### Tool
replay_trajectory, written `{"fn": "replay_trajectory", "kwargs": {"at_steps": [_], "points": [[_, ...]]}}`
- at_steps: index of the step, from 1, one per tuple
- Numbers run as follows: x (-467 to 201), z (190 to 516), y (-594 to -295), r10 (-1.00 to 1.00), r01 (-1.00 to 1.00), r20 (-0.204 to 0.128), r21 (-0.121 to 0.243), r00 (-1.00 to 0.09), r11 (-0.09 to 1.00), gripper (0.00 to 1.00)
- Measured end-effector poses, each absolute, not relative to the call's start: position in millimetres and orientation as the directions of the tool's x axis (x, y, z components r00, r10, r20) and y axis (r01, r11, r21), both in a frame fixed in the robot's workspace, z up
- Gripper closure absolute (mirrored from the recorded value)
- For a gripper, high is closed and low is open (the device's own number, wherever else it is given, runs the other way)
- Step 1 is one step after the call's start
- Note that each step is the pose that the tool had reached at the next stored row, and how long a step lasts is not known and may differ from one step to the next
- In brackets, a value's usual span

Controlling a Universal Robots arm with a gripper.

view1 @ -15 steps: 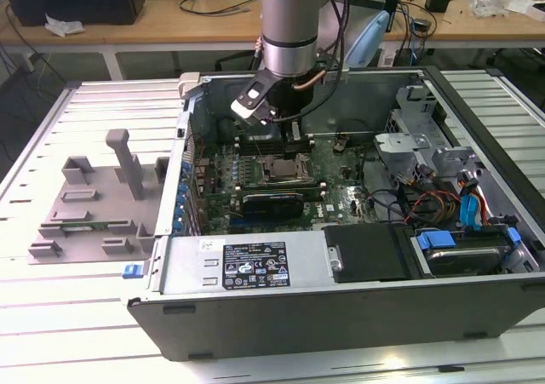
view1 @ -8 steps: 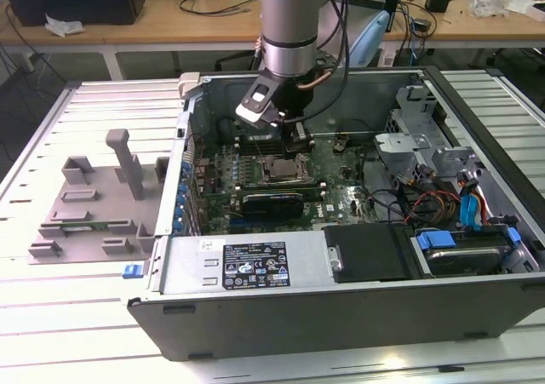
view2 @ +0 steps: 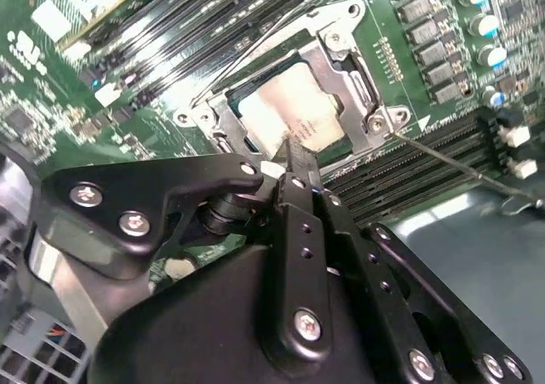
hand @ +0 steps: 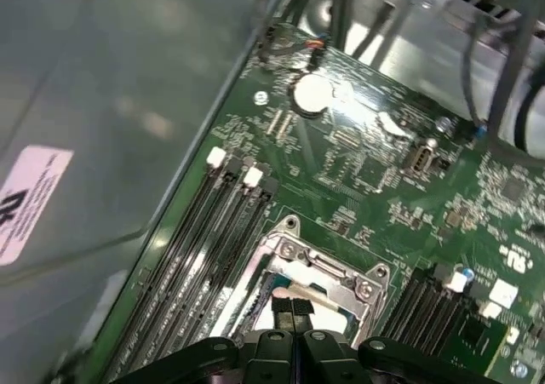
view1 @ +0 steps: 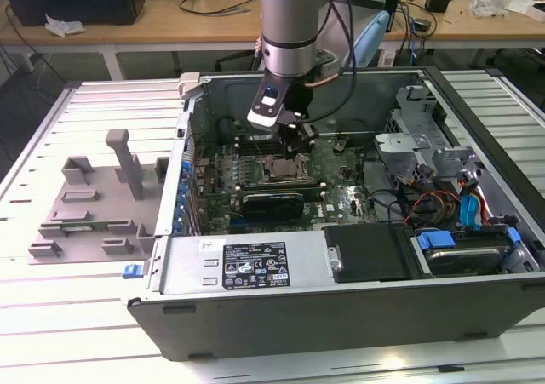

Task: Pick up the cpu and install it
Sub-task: 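Close the cpu cover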

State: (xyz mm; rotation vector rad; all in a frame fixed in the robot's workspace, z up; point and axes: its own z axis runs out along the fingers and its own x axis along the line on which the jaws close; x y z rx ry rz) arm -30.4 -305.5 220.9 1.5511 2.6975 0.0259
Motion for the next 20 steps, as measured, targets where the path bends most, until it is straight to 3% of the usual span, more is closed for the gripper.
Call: {"fn": "replay_trajectory", "kwargs": {"at_steps": [20], "points": [[-30.4, 220.9, -305.5, 0.484, 0.483, -0.019, 0.028, -0.875, 0.875, 0.89]]}}
